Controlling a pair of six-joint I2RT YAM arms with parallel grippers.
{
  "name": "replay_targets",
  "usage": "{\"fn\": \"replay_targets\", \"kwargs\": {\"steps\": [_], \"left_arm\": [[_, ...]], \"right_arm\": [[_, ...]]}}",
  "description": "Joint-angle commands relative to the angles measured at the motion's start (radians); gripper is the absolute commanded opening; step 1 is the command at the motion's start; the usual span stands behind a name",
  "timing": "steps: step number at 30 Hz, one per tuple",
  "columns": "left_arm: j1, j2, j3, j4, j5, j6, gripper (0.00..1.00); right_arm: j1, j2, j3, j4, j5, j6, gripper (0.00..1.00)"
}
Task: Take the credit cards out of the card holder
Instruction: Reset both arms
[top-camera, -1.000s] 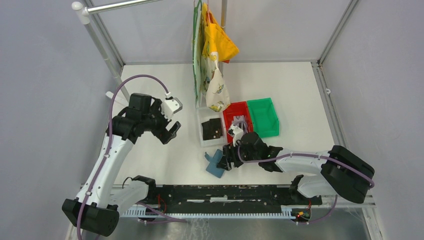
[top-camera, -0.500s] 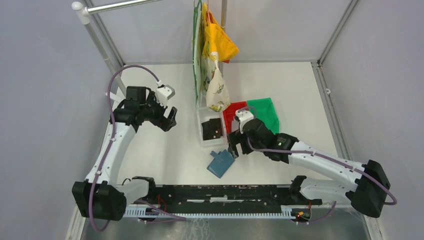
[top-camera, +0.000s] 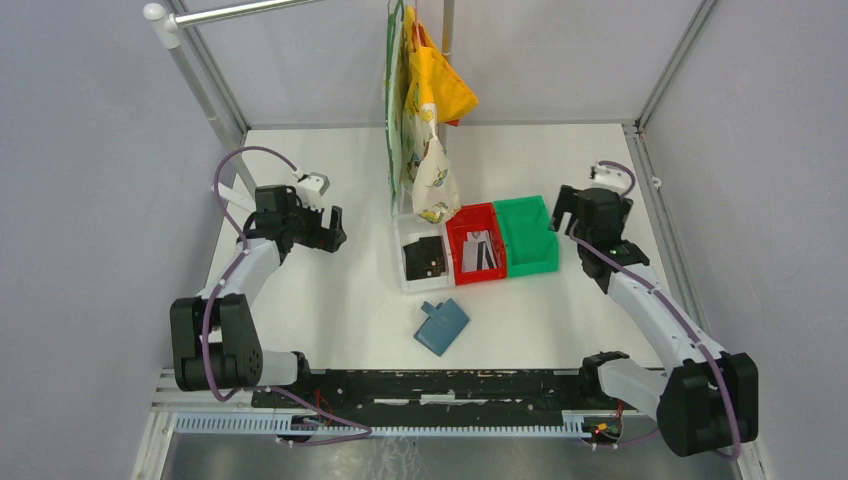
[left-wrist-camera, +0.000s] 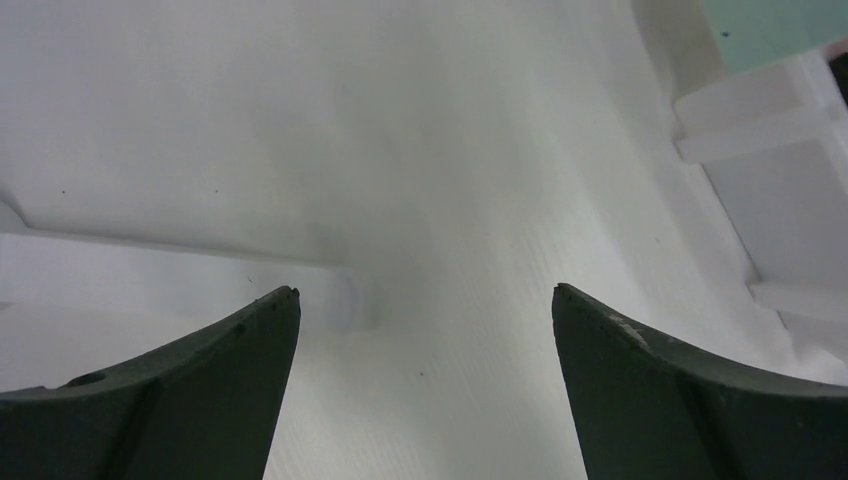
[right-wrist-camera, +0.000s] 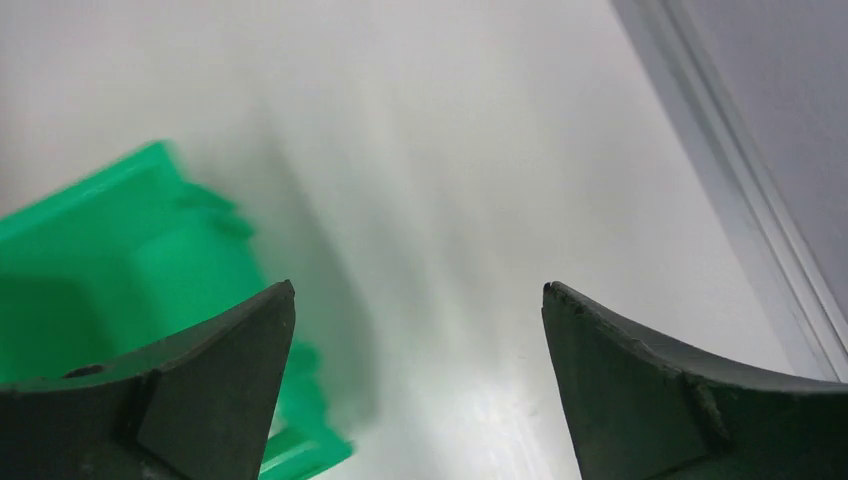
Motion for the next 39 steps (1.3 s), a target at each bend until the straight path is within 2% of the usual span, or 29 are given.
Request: {"fn": "replay_targets", "kwargs": {"steps": [1, 7, 12, 17, 19, 25, 31, 34, 39], "left_arm": [[0.055, 0.077, -0.024, 0.309, 0.062, -0.13, 1.0], [0.069, 0.083, -0.177, 0.546, 0.03, -0.161, 1.0], [0.082, 0.046, -0.318, 0.719, 0.005, -0.182, 1.0], [0.099, -0.016, -0.457, 0.925, 0.003, -0.226, 1.0], [0.102, -0.039, -0.481, 0.953, -0.018, -0.235, 1.0], [0.107, -0.089, -0.577, 1.121, -0.097, -0.247, 1.0], [0.107, -0.005, -0.589, 1.297, -0.116, -0.312, 1.0], [0.106, 0.093, -0.617, 1.48, -0.136, -0.322, 1.0], [0.098, 0.124, -0.585, 1.429, -0.141, -0.305, 1.0]], "right_arm": [[-0.146, -0.012, -0.146, 0.287, 0.121, 0.017, 0.98], [-0.159, -0.014, -0.305, 0.48, 0.359, -0.076, 0.98], [-0.161, -0.076, -0.504, 0.683, 0.428, -0.143, 0.98], [-0.159, -0.112, -0.685, 0.901, 0.42, -0.225, 0.98], [-0.16, -0.118, -0.743, 0.967, 0.393, -0.24, 0.98], [-0.159, -0.055, -0.789, 1.134, 0.324, -0.279, 0.98], [-0.15, 0.048, -0.807, 1.318, 0.215, -0.305, 0.98], [-0.128, 0.094, -0.836, 1.429, 0.183, -0.338, 0.98], [-0.06, 0.175, -0.872, 1.618, 0.123, -0.447, 0.98]]}}
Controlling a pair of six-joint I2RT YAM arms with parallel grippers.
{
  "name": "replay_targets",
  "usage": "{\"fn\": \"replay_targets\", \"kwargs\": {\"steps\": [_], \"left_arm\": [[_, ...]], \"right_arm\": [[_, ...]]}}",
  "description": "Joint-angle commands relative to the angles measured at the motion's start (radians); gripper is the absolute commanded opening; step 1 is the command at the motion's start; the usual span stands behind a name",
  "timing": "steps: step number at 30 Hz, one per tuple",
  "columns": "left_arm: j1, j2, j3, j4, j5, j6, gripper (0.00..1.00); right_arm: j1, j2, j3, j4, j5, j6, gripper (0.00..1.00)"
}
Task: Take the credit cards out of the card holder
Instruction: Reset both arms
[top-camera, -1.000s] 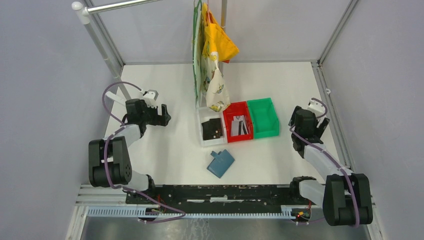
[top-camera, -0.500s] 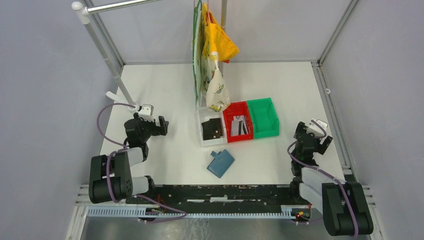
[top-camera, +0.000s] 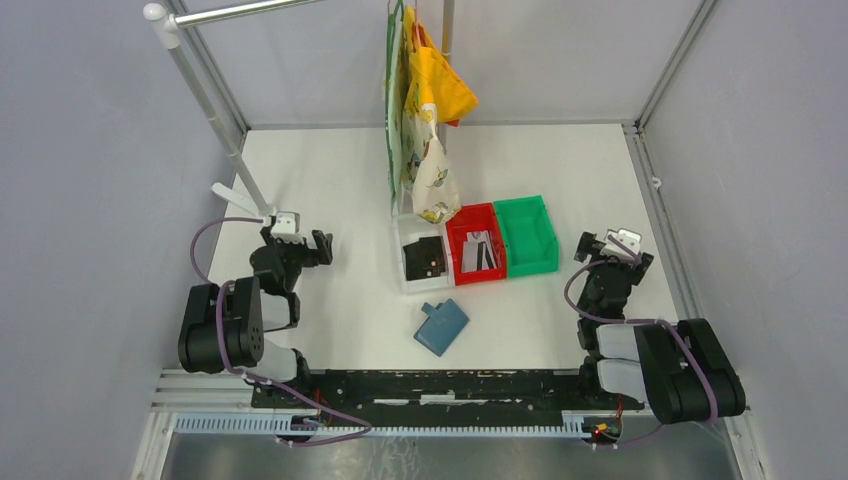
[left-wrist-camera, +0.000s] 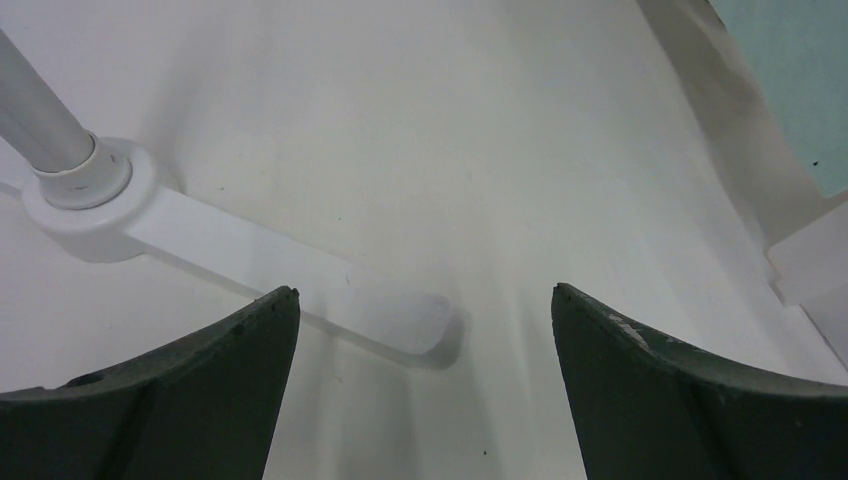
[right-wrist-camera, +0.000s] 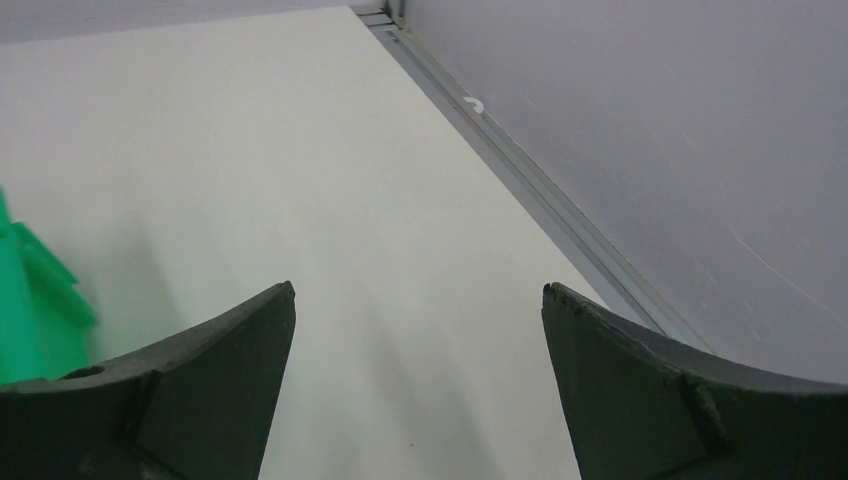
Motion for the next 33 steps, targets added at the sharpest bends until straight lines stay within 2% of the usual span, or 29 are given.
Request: {"fn": "replay_targets", "kwargs": {"steps": [1, 3, 4, 5, 6, 7, 8, 9, 10, 12, 33], "left_arm": [[-0.001, 0.029, 0.034, 0.107, -0.047, -0.03, 1.0], [-0.002, 0.038, 0.044, 0.097, -0.053, -0.029, 1.0], [-0.006, 0.041, 0.043, 0.09, -0.061, -0.021, 1.0], [-0.011, 0.073, 0.032, 0.124, -0.06, -0.008, 1.0], [-0.013, 0.122, 0.005, 0.261, -0.062, -0.032, 1.0], [-0.014, 0.114, 0.022, 0.232, -0.067, -0.029, 1.0], [-0.021, 0.08, 0.056, 0.103, -0.078, -0.01, 1.0], [-0.043, 0.087, 0.056, 0.09, -0.106, 0.013, 1.0], [-0.048, 0.106, 0.047, 0.145, -0.116, 0.006, 1.0], [-0.05, 0.088, 0.055, 0.102, -0.117, 0.015, 1.0], [-0.049, 0.086, 0.046, 0.125, -0.113, 0.012, 1.0]], "right_arm": [[0.05, 0.051, -0.166, 0.248, -0.106, -0.124, 0.98], [0.06, 0.096, -0.18, 0.305, -0.158, -0.152, 0.98], [0.062, 0.147, -0.196, 0.41, -0.169, -0.17, 0.98], [0.068, 0.163, -0.196, 0.432, -0.158, -0.18, 0.98], [0.07, 0.149, -0.165, 0.347, -0.14, -0.167, 0.98], [0.069, 0.14, -0.125, 0.244, -0.128, -0.153, 0.98], [0.051, 0.142, -0.112, 0.222, -0.14, -0.139, 0.98], [0.032, 0.146, -0.112, 0.232, -0.159, -0.125, 0.98], [0.031, 0.143, -0.111, 0.222, -0.158, -0.126, 0.98], [0.032, 0.141, -0.111, 0.219, -0.159, -0.125, 0.98], [0.031, 0.143, -0.111, 0.223, -0.164, -0.125, 0.98]]}}
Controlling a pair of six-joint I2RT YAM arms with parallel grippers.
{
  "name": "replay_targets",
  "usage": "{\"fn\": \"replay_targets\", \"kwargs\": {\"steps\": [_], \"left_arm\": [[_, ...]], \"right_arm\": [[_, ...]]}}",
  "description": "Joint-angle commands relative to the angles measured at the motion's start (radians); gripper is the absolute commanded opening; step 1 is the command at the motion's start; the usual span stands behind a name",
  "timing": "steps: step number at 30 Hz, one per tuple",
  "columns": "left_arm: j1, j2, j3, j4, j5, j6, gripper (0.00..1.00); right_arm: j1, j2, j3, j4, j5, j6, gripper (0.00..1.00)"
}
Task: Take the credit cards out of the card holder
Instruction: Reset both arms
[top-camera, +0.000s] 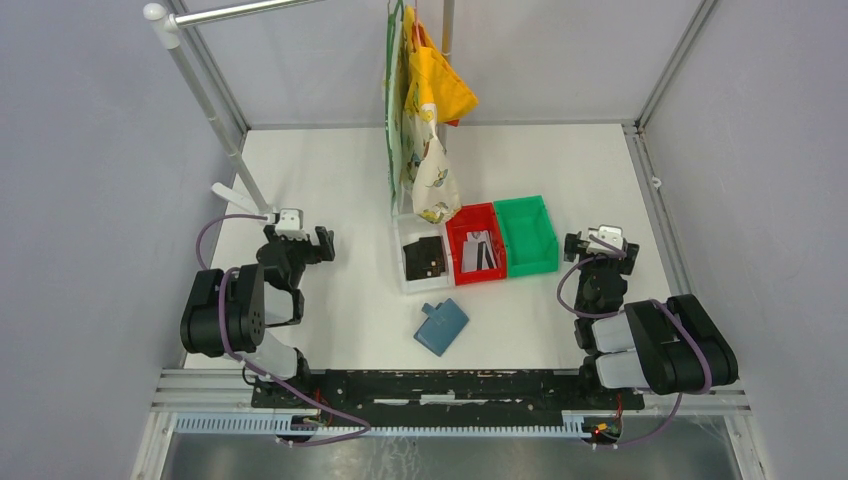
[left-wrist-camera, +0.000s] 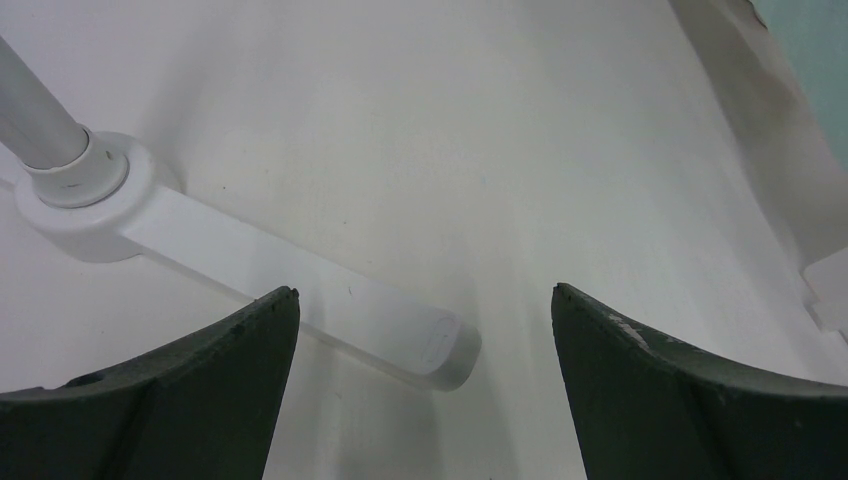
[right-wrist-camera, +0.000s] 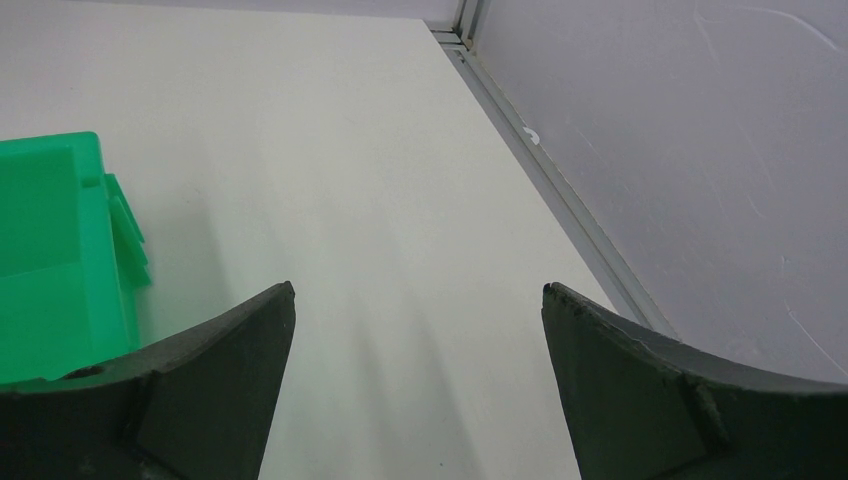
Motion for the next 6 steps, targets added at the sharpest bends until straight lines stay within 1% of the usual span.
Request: {"fn": "replay_targets", "kwargs": {"steps": [1, 6], "left_arm": [[-0.002, -0.008, 0.018, 0.064, -0.021, 0.017, 1.0], [-0.001, -0.008, 0.018, 0.064, -0.021, 0.017, 1.0]], "right_arm": [[-0.005, -0.003, -0.112, 0.036, -0.018, 0.003, 0.98], [-0.004, -0.004, -0.114, 0.038, -0.018, 0.0, 0.98]]}}
